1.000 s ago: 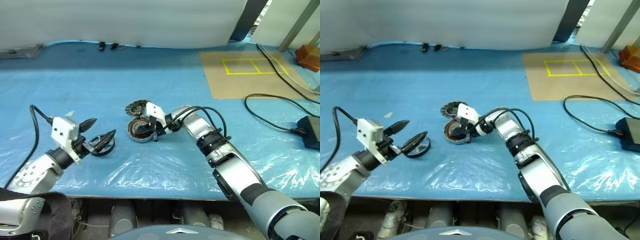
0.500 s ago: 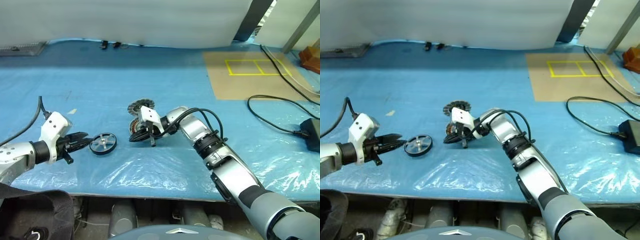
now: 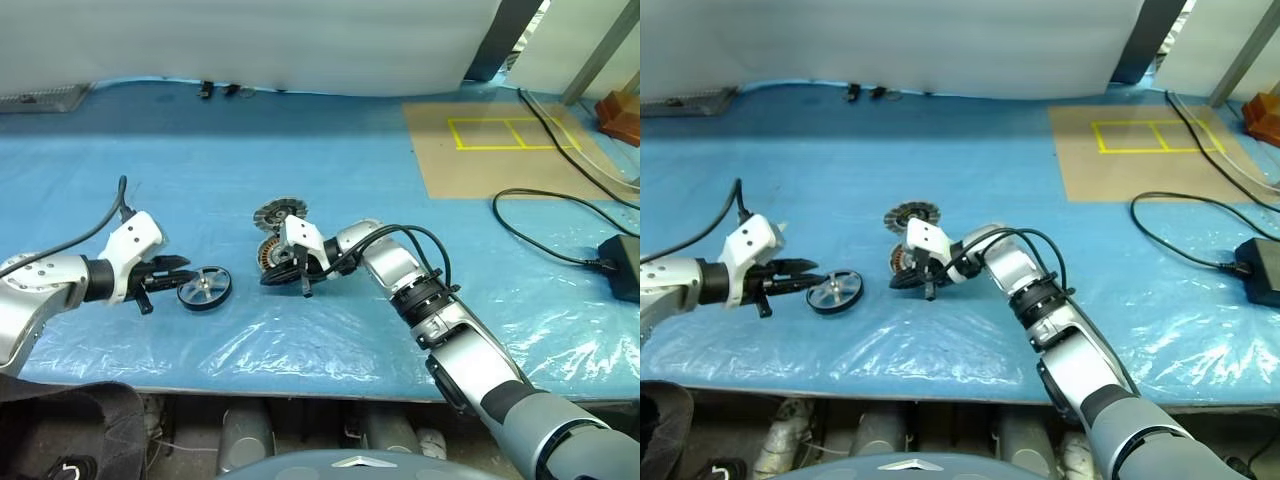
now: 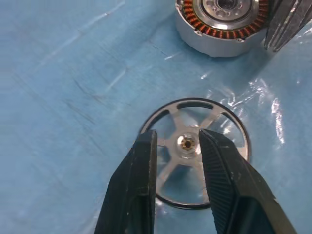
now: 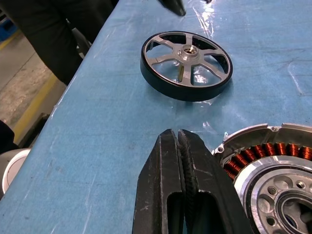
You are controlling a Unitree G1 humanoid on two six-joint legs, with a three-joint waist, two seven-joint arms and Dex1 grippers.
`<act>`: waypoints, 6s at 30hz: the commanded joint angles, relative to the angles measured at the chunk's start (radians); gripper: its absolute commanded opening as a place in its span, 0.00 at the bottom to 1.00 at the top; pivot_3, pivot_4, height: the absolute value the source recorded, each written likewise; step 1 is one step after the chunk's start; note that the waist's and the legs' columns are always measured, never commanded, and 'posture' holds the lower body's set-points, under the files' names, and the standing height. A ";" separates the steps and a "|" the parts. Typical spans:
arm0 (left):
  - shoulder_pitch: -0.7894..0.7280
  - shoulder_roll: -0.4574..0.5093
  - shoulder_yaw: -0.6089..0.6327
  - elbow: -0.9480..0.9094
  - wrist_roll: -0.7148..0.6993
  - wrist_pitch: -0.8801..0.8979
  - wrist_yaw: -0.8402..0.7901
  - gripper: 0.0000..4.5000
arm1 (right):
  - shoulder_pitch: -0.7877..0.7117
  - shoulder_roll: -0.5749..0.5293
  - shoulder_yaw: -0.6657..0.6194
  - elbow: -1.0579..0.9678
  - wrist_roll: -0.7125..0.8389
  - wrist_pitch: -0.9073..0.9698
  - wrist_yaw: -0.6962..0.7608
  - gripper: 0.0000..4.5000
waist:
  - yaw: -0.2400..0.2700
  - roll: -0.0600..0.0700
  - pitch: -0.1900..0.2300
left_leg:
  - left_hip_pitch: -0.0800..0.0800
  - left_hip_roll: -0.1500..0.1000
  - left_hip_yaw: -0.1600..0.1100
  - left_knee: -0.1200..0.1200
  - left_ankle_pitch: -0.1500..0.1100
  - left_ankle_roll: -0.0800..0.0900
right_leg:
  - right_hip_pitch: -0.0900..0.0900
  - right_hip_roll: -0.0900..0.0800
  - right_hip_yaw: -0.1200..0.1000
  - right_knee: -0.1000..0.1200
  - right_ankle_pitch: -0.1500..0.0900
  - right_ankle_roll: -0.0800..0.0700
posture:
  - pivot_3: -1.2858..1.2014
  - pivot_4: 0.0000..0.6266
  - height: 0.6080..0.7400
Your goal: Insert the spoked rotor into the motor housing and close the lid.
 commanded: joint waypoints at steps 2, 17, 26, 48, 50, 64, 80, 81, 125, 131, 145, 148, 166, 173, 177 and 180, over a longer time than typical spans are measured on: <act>-0.057 -0.008 -0.019 0.044 0.095 -0.126 -0.017 0.58 | 0.007 0.008 0.005 -0.029 0.010 -0.011 -0.019 0.00 | 0.000 0.000 0.000 | 0.000 0.000 0.000 0.000 0.000 0.000 | 0.000 0.000 0.000 0.000 0.000 0.000 | 0.52 0.24 1.00; -0.066 -0.012 -0.081 0.092 0.177 -0.212 -0.149 0.66 | 0.013 0.000 0.004 -0.039 0.012 0.000 -0.040 0.00 | 0.000 0.000 0.000 | 0.000 0.000 0.000 -0.001 0.000 0.000 | 0.000 0.000 0.000 0.000 0.000 0.000 | 0.52 0.24 1.00; -0.070 -0.029 -0.120 0.110 0.230 -0.247 -0.179 0.66 | 0.029 -0.006 0.013 -0.057 0.007 0.013 -0.054 0.00 | 0.000 0.000 0.000 | 0.000 0.000 0.000 -0.001 0.000 0.000 | 0.000 0.000 0.000 0.000 0.000 0.000 | 0.52 0.24 1.00; -0.071 -0.045 -0.190 0.182 0.343 -0.352 -0.227 0.62 | 0.001 -0.034 -0.023 -0.058 0.020 0.012 -0.091 0.00 | 0.000 0.000 0.000 | 0.000 0.000 0.000 -0.001 0.000 0.000 | 0.000 0.000 0.000 0.000 0.000 0.000 | 0.52 0.24 1.00; -0.060 -0.045 -0.188 0.175 0.337 -0.342 -0.236 0.53 | -0.001 -0.036 -0.023 -0.061 0.015 0.003 -0.095 0.00 | 0.000 0.000 0.000 | 0.000 0.000 0.000 -0.001 0.000 0.000 | 0.000 0.000 0.000 0.000 0.000 0.000 | 0.52 0.24 1.00; -0.108 -0.160 -0.050 0.088 0.126 -0.156 -0.197 0.29 | 0.024 -0.142 -0.084 -0.169 0.067 0.003 -0.083 0.00 | 0.007 0.000 0.000 | 0.000 0.000 0.000 0.000 0.000 0.000 | 0.001 0.000 0.000 0.000 0.000 0.000 | 0.52 0.24 1.00; -0.275 -0.396 -0.156 0.086 0.084 -0.053 -0.032 0.29 | 0.024 -0.216 -0.141 -0.192 0.123 -0.019 -0.095 0.00 | 0.000 0.001 0.000 | -0.001 -0.001 0.000 0.001 0.000 0.000 | 0.000 0.001 0.000 0.000 0.000 0.000 | 0.52 0.24 1.00; -0.281 -0.405 -0.168 0.096 0.094 -0.058 -0.028 0.29 | 0.021 -0.217 -0.144 -0.192 0.126 -0.017 -0.097 0.00 | 0.000 0.000 0.000 | -0.002 -0.001 0.000 0.001 0.000 0.000 | 0.000 0.001 0.000 0.000 0.000 0.000 | 0.52 0.24 1.00; -0.315 -0.420 -0.193 0.086 0.139 0.062 0.035 0.78 | 0.027 -0.221 -0.149 -0.173 0.122 -0.020 -0.161 0.00 | 0.000 0.001 0.000 | -0.004 -0.001 -0.003 0.002 0.000 0.000 | 0.000 0.000 -0.002 -0.001 0.000 0.000 | 0.52 0.24 1.00; -0.251 -0.470 -0.046 -0.027 -0.003 0.134 0.088 0.94 | 0.027 -0.218 -0.149 -0.160 0.120 -0.021 -0.167 0.00 | -0.001 0.001 0.000 | -0.006 -0.001 -0.004 0.001 0.000 0.000 | 0.000 0.000 -0.002 -0.002 0.000 0.000 | 0.52 0.24 1.00; -0.001 -0.716 -0.120 -0.159 0.082 -0.021 0.372 0.01 | 0.017 -0.215 -0.158 -0.146 0.119 -0.050 -0.186 0.00 | 0.007 0.000 0.000 | -0.007 -0.001 -0.006 0.002 -0.002 0.005 | 0.000 0.000 -0.005 -0.004 0.001 0.001 | 0.52 0.24 1.00; -0.035 -0.726 -0.153 -0.116 0.110 -0.046 0.376 0.01 | 0.010 -0.214 -0.161 -0.146 0.123 -0.053 -0.186 0.00 | 0.003 0.001 0.000 | -0.007 -0.001 -0.006 0.002 -0.002 0.005 | 0.000 0.000 -0.005 -0.004 0.001 0.001 | 0.52 0.24 1.00; 0.002 -0.734 -0.167 -0.023 0.153 -0.145 0.379 0.01 | -0.012 -0.208 -0.194 -0.114 0.112 -0.073 -0.248 0.00 | 0.000 0.002 -0.001 | -0.006 -0.001 -0.008 0.002 -0.002 0.005 | 0.002 -0.001 -0.004 -0.004 0.001 0.001 | 0.52 0.24 1.00; 0.066 -0.716 -0.064 -0.152 0.046 -0.211 0.337 0.01 | -0.101 -0.190 -0.189 0.044 0.071 -0.100 -0.301 0.00 | -0.001 0.002 0.000 | -0.007 -0.001 -0.008 0.002 -0.002 0.005 | 0.000 0.000 -0.005 -0.004 0.001 0.001 | 0.52 0.24 1.00; 0.139 -0.706 -0.018 -0.218 0.015 -0.231 0.336 0.01 | -0.176 -0.157 -0.196 0.162 0.043 -0.170 -0.347 0.00 | -0.003 0.002 0.000 | -0.008 -0.001 -0.007 0.001 -0.002 0.005 | 0.000 0.000 -0.005 -0.004 0.001 0.001 | 0.52 0.24 1.00; 0.204 -0.691 0.005 -0.225 0.048 -0.270 0.348 0.01 | -0.232 -0.127 -0.199 0.246 0.035 -0.214 -0.359 0.00 | -0.006 0.003 0.000 | -0.007 -0.001 -0.007 0.001 -0.002 0.005 | -0.001 0.000 -0.005 -0.004 0.001 0.001 | 0.52 0.24 1.00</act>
